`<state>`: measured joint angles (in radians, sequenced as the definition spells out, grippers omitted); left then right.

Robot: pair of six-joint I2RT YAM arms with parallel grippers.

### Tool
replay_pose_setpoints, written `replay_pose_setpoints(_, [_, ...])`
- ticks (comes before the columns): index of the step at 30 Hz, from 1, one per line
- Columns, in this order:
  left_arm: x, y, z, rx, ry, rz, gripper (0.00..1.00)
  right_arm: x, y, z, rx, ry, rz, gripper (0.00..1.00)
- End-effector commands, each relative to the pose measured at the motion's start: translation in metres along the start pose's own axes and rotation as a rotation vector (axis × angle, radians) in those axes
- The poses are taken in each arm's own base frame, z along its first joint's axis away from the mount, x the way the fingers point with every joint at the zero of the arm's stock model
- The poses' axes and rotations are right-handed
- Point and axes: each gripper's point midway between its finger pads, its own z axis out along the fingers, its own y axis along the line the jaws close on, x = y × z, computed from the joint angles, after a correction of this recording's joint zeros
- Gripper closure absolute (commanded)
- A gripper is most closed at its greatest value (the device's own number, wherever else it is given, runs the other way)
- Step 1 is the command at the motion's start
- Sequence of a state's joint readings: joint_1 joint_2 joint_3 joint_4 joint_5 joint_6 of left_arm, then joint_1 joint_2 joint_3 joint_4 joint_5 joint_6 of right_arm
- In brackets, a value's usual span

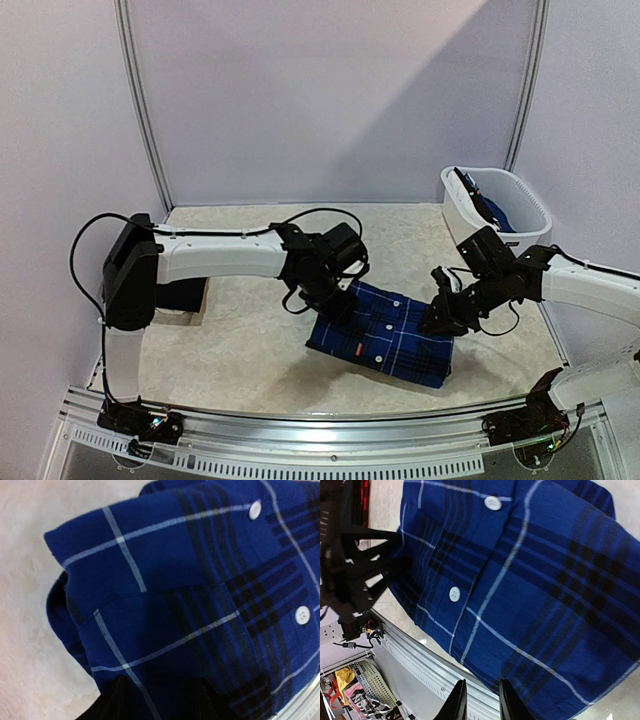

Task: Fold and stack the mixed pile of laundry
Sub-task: Smooth out the square-folded shirt at the center of the board.

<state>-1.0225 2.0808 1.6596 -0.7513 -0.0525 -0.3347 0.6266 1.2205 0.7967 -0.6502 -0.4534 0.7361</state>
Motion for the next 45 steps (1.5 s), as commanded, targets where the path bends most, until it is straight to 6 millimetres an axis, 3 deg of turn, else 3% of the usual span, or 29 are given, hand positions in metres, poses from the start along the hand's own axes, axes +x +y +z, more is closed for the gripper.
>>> replay_pose_setpoints(1, [0.029, 0.010, 0.020, -0.008, 0.063, -0.064, 0.55, -0.002, -0.009, 0.009, 0.033, -0.007, 0.010, 0.77])
replay_pose_setpoints(8, [0.059, 0.022, 0.023, -0.050, 0.095, -0.123, 0.58, -0.005, -0.009, 0.016, 0.035, 0.014, 0.018, 0.76])
replay_pose_setpoints(15, [0.031, 0.017, -0.014, -0.078, 0.030, -0.096, 0.55, -0.014, 0.014, 0.009, -0.015, 0.021, -0.027, 0.76])
replay_pose_setpoints(22, [0.003, -0.011, -0.041, 0.004, -0.027, -0.070, 0.54, -0.006, 0.038, 0.002, -0.124, 0.064, -0.066, 0.75])
replay_pose_setpoints(29, [0.018, -0.058, -0.034, 0.197, 0.019, -0.006, 0.55, 0.021, 0.041, 0.030, -0.145, 0.166, -0.079, 0.75])
replay_pose_setpoints(33, [0.037, -0.075, -0.023, 0.284, 0.066, 0.006, 0.58, 0.030, 0.020, 0.054, -0.085, 0.212, -0.030, 0.76])
replay_pose_setpoints(36, [0.049, -0.075, -0.011, 0.283, 0.091, 0.004, 0.58, 0.037, -0.003, 0.066, -0.008, 0.234, 0.008, 0.76])
replay_pose_setpoints(45, [0.101, -0.047, 0.031, 0.178, 0.179, -0.045, 0.62, 0.059, -0.062, 0.097, 0.149, 0.306, 0.082, 0.77])
